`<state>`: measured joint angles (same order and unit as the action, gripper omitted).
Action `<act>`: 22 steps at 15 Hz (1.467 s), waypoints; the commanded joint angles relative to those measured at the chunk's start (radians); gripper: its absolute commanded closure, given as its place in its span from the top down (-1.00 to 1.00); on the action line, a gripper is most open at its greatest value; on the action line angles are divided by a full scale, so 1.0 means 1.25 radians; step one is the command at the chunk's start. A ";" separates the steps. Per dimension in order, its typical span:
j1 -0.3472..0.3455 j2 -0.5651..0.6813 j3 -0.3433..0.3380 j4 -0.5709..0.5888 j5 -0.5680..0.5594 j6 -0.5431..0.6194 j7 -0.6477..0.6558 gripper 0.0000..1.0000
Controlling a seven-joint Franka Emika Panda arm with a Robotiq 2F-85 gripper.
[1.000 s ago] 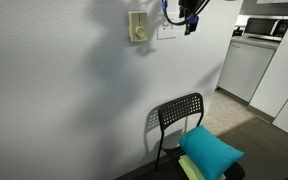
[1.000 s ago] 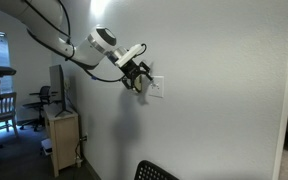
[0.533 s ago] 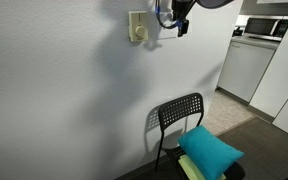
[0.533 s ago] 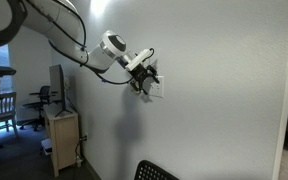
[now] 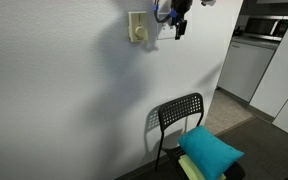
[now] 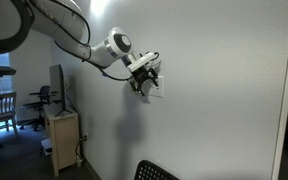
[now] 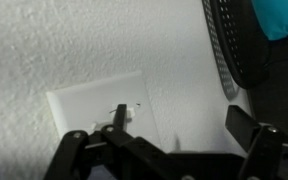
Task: Turn off the switch on the far right
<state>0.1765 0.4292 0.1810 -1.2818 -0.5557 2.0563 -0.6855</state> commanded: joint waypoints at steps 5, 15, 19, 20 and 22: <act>-0.020 0.013 -0.008 0.007 0.113 -0.016 -0.024 1.00; -0.011 -0.140 -0.016 -0.150 0.100 -0.121 0.164 1.00; -0.010 -0.210 -0.019 -0.239 0.135 -0.133 0.215 1.00; -0.011 -0.224 -0.019 -0.255 0.143 -0.134 0.223 1.00; -0.016 -0.243 -0.018 -0.280 0.172 -0.138 0.233 1.00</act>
<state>0.1711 0.1931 0.1627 -1.5427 -0.3951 1.8859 -0.4070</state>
